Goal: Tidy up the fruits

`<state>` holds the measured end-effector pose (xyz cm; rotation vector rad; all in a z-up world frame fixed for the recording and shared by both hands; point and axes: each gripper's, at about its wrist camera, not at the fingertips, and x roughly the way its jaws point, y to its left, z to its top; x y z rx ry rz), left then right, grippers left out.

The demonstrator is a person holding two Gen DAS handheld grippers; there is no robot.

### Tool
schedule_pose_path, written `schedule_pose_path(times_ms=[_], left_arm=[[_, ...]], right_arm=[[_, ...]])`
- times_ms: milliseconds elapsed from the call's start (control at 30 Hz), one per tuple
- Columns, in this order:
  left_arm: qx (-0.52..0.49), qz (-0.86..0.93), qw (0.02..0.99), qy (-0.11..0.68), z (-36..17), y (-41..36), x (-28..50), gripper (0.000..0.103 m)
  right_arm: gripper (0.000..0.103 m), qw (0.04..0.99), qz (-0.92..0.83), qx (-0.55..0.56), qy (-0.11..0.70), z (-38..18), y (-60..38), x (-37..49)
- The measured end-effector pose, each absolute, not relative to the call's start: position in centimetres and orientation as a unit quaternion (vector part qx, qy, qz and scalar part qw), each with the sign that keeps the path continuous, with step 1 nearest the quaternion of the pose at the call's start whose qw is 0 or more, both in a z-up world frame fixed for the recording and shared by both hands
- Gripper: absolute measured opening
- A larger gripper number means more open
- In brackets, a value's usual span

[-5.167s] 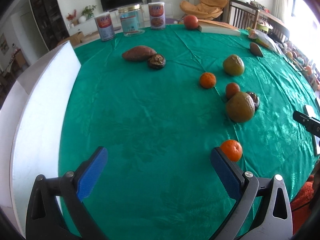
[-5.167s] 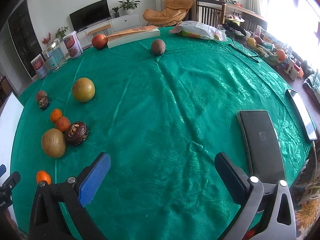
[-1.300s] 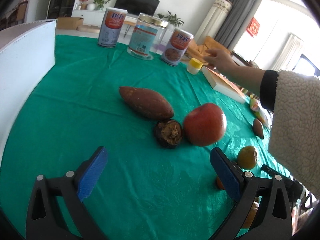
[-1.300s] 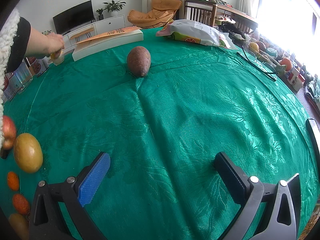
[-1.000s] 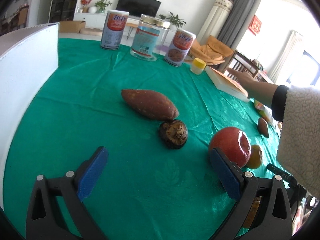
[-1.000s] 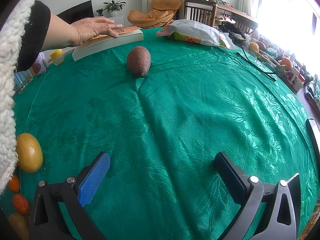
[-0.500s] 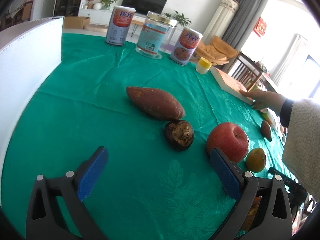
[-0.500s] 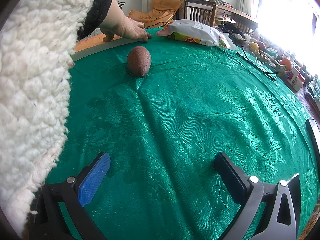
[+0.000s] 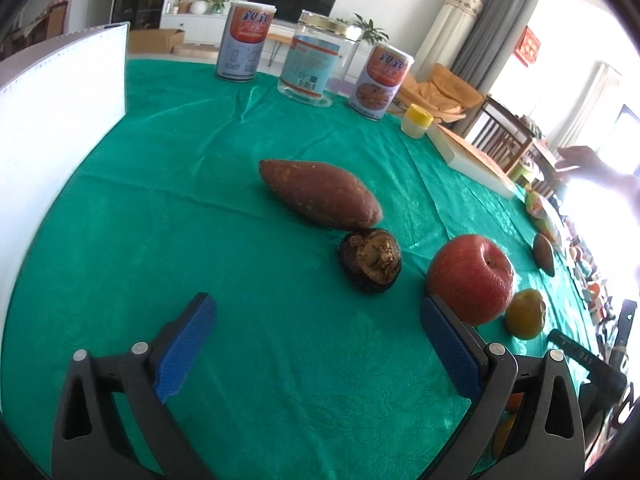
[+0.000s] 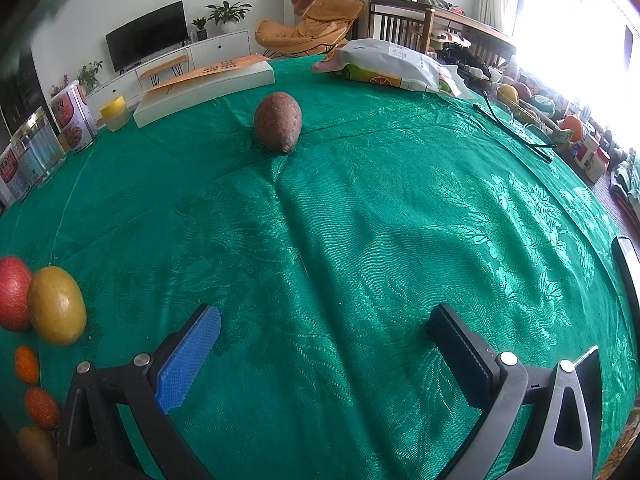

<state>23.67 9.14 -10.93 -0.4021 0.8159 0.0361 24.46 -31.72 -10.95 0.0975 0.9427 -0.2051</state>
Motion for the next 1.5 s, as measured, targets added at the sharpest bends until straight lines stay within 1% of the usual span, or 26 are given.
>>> schedule_pose_path(times_ms=[367, 467, 533, 667, 800, 833, 867, 900, 967, 1033, 1100, 1167, 1333, 1500], left_arm=[[-0.182, -0.005, 0.906, 0.382, -10.1, 8.9, 23.4, 0.102], [-0.170, 0.005, 0.917, 0.362, -8.6, 8.8, 22.4, 0.102], [-0.164, 0.006, 0.914, 0.370, -6.8, 8.6, 21.1, 0.102], [-0.100, -0.006, 0.922, 0.373, -3.7, 6.1, 17.4, 0.102], [-0.030, -0.021, 0.906, 0.423, -4.8, 2.3, 14.7, 0.102], [-0.020, -0.024, 0.900, 0.435, -5.3, 1.5, 14.1, 0.102], [-0.010, -0.027, 0.895, 0.445, -5.8, 1.0, 13.4, 0.102], [-0.003, -0.027, 0.893, 0.449, -6.1, 0.6, 12.6, 0.102], [0.008, -0.024, 0.893, 0.450, -6.3, 0.1, 11.0, 0.102], [0.017, -0.020, 0.894, 0.448, -6.1, -0.3, 10.0, 0.102], [0.023, -0.020, 0.896, 0.444, -5.7, -0.8, 9.4, 0.102], [0.032, -0.017, 0.899, 0.435, -5.0, -1.5, 9.0, 0.102], [0.051, -0.016, 0.905, 0.422, -4.3, -2.7, 8.1, 0.102], [0.048, -0.021, 0.901, 0.430, -5.1, -3.4, 8.3, 0.102]], right_arm=[[0.103, 0.885, -0.098, 0.047, 0.453, -11.0, -31.7, 24.5], [0.103, 0.885, -0.098, 0.047, 0.453, -11.0, -31.7, 24.5], [0.103, 0.885, -0.098, 0.047, 0.453, -11.0, -31.7, 24.5], [0.103, 0.885, -0.098, 0.047, 0.453, -11.0, -31.7, 24.5], [0.103, 0.882, -0.077, 0.033, 0.464, -10.9, -31.7, 25.0], [0.101, 0.875, -0.066, 0.030, 0.479, -10.6, -31.7, 24.8], [0.096, 0.877, -0.069, 0.037, 0.475, -9.7, -31.9, 23.6], [0.088, 0.888, -0.067, 0.055, 0.451, -8.4, -32.2, 21.5], [0.090, 0.909, -0.047, 0.082, 0.406, -5.5, -32.2, 16.7], [0.103, 0.923, -0.049, 0.091, 0.370, -3.3, -31.9, 12.2], [0.103, 0.936, -0.051, 0.096, 0.335, -1.7, -31.3, 8.3], [0.103, 0.942, -0.046, 0.095, 0.318, -0.8, -30.6, 5.7], [0.103, 0.948, -0.049, 0.087, 0.304, -0.3, -28.8, 2.2], [0.103, 0.949, -0.035, 0.096, 0.297, -0.7, -27.8, 0.3]])
